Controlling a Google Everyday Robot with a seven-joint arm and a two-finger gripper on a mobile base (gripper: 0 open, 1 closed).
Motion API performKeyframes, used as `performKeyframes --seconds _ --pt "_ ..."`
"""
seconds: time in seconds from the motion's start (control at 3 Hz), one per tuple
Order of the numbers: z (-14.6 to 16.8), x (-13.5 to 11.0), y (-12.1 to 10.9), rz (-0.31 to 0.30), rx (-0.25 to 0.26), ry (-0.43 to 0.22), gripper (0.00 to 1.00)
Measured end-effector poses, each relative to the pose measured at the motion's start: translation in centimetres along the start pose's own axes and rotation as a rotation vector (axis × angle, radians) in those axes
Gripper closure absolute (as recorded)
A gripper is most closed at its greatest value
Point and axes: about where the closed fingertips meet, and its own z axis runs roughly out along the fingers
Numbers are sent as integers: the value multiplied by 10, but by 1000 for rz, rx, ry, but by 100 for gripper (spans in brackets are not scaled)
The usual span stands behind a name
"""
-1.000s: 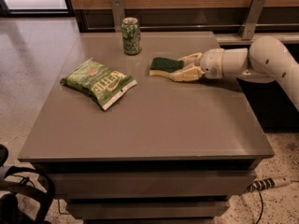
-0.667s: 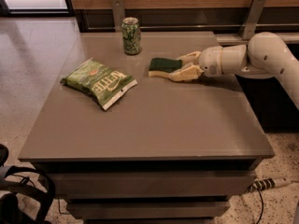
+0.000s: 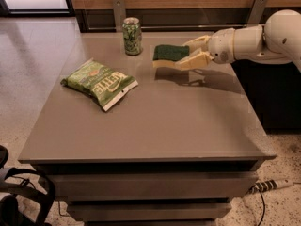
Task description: Pick sponge
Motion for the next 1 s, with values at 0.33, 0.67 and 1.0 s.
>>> performKeyframes --seconds 0.33,0.67,1.0 --pt "-11 -15 1 -34 3 -20 100" --pt "-22 -34 4 -78 3 -39 100" --pt "-23 -37 4 -85 2 -41 100"
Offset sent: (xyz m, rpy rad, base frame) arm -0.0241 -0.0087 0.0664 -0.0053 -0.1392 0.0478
